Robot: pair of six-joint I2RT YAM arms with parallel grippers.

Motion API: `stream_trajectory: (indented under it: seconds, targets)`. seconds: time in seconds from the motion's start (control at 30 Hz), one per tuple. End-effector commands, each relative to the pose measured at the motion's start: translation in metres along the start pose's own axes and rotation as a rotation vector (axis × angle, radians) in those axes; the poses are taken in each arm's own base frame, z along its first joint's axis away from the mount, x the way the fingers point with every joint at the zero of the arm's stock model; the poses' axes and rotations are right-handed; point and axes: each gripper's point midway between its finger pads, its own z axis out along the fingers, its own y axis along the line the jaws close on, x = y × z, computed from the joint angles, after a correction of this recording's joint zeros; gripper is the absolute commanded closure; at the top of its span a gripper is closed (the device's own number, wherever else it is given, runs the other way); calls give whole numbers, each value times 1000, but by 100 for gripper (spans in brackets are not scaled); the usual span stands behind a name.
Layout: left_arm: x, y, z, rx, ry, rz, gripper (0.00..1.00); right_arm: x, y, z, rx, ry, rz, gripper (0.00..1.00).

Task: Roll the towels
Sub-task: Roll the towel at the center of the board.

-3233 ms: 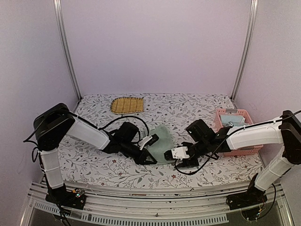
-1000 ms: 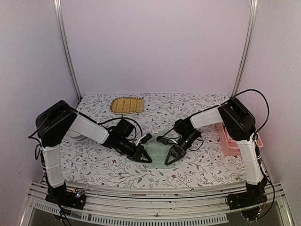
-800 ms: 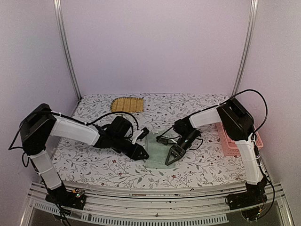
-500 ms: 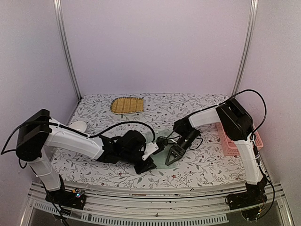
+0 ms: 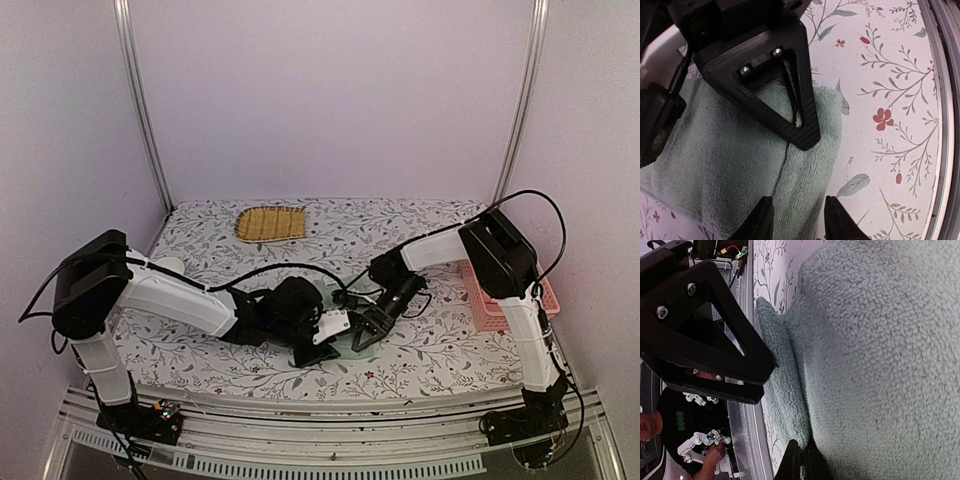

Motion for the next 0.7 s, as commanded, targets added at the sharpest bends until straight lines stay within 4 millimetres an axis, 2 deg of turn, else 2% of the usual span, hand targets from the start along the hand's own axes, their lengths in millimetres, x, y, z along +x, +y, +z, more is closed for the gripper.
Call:
stream_trajectory:
  seconds: [0.0, 0.2, 0.47, 0.67]
  targets:
    - [-7, -14, 0, 46, -36, 52, 62, 39, -48, 14, 97, 117, 82, 96]
    - [-5, -20, 1, 34, -35, 91, 61, 40, -49, 15, 95, 120, 85, 96]
    - [21, -30, 17, 76, 66, 91, 62, 40, -49, 15, 91, 120, 85, 96]
    - [42, -23, 28, 1, 154, 125, 65, 38, -45, 14, 77, 113, 80, 96]
